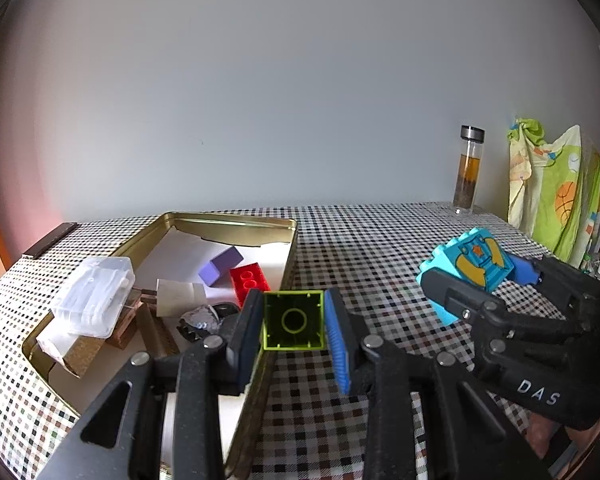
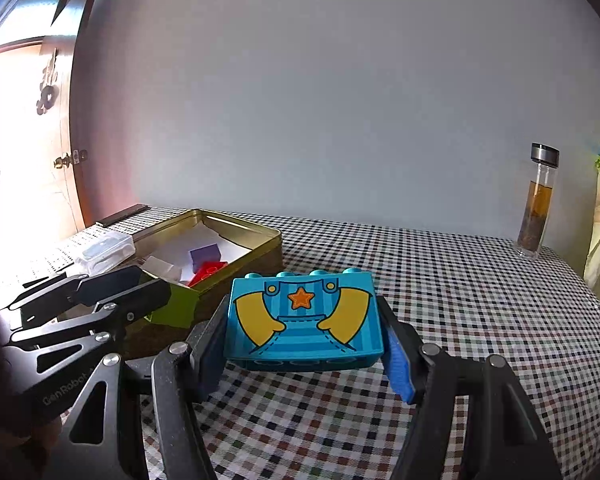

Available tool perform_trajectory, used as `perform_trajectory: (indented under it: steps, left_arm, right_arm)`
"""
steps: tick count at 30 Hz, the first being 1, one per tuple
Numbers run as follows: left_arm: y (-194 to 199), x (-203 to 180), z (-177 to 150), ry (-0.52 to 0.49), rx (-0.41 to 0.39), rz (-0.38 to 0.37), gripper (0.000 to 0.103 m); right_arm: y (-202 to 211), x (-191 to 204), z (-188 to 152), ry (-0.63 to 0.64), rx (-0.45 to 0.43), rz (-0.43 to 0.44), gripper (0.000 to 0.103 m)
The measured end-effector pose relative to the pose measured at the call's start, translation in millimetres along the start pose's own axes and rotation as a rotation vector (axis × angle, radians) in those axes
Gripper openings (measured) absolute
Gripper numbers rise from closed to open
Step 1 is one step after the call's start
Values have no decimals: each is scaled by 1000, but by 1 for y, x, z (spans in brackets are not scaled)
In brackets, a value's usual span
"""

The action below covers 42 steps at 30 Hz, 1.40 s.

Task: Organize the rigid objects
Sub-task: 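Carry the green brick and blue brick over the gold tray with both tools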

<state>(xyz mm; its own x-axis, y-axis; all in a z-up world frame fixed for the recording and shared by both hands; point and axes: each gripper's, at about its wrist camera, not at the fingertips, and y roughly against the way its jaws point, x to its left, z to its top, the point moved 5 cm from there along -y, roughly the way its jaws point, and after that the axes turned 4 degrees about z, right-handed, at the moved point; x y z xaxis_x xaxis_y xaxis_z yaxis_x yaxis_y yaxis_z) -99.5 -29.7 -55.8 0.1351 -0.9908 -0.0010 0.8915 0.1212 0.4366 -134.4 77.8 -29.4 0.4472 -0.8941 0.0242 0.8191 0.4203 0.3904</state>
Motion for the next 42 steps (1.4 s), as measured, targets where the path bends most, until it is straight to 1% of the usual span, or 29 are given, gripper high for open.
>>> perform_trajectory:
  steps: [7, 10, 19, 24, 31, 42]
  left_arm:
    - [11, 2, 0, -1, -45, 6, 30]
    - [17, 5, 0, -9, -71, 28, 30]
    - [23, 14, 1, 14, -84, 38, 30]
    - [26, 24, 1, 32, -99, 61, 30]
    - [29, 46, -1, 64, -94, 90, 30]
    - [33, 64, -3, 88, -100, 112, 30]
  right_arm:
    - [1, 0, 0, -2, -11, -4, 68]
    - [2, 0, 0, -5, -19, -4, 68]
    - [8, 11, 0, 6, -43, 20, 68]
    - [8, 18, 1, 7, -47, 39, 68]
    - [2, 33, 3, 23, -35, 74, 68]
    - [-5, 54, 4, 50, -24, 103, 68]
